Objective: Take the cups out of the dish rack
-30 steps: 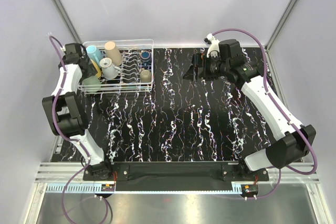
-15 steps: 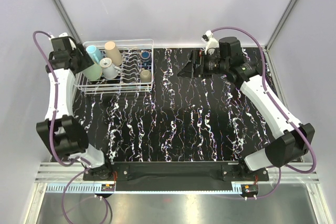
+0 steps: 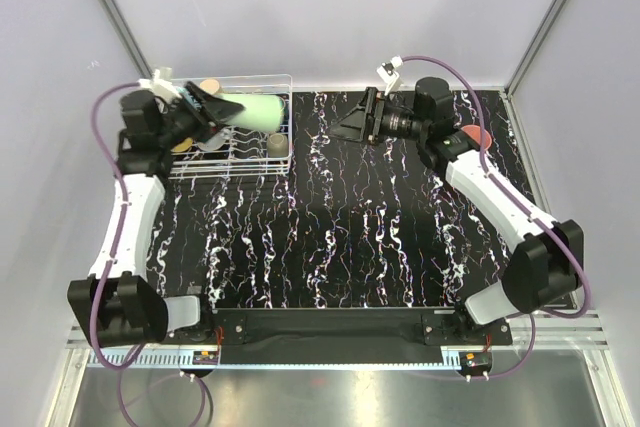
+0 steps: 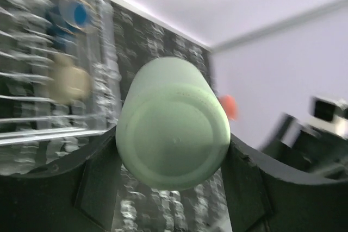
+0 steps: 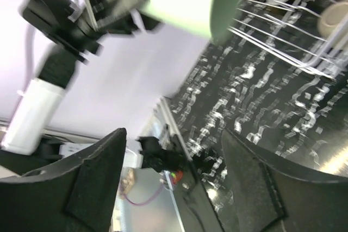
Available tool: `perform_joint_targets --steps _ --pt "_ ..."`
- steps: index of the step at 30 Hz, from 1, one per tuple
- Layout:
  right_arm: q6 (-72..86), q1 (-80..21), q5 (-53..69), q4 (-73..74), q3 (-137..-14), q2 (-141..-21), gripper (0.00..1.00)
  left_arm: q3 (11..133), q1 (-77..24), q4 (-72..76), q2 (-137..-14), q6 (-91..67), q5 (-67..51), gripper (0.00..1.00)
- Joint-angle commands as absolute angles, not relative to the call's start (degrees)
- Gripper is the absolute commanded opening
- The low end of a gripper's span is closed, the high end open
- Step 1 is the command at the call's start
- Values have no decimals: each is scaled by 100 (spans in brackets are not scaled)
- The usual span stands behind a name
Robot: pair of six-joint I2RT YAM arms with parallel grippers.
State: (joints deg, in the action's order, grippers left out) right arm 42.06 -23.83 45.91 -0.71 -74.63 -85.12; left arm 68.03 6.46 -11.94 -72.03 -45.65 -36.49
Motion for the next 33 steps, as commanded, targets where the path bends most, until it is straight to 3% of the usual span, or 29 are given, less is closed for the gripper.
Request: perform_joint_targets --steps 1,5,13,20,23,24,26,27,30,33 --pt "5279 -2382 4966 -1773 -7173 -8657 76 6478 -120 525 -6944 -5941 -4474 0" --pt "5590 -2417 4913 -2539 -6891 -8701 71 6065 -693 940 -6768 -6336 -4237 0" --pt "5563 -2434 4720 -2575 -6732 -8622 64 5635 -1160 1404 -6522 -6784 -3990 0" --pt "5563 -2426 4781 -2593 -6768 -8587 25 5133 -1318 1810 -6434 -7189 -3955 0" --pt "5581 -2435 5027 -2732 -6794 -8613 1 5036 -1327 1969 -6399 -7312 -4060 16" --pt "5633 -2435 5080 -2768 -6794 -8622 0 5071 -1327 1951 -6390 -7295 -4078 26" --pt "5634 -2434 5045 -2812 -6794 -8578 0 5106 -1327 1899 -6381 -7260 -4122 37" --pt "5634 -2426 5019 -2812 -6811 -8569 0 5167 -1327 1838 -6372 -7181 -4131 53" --pt "5460 -2408 4984 -2524 -7004 -8525 0 5238 -1327 1504 -6346 -6980 -4131 80" --pt "4863 -2356 4703 -1576 -7312 -8446 0 5238 -1327 1258 -6267 -6804 -4105 91"
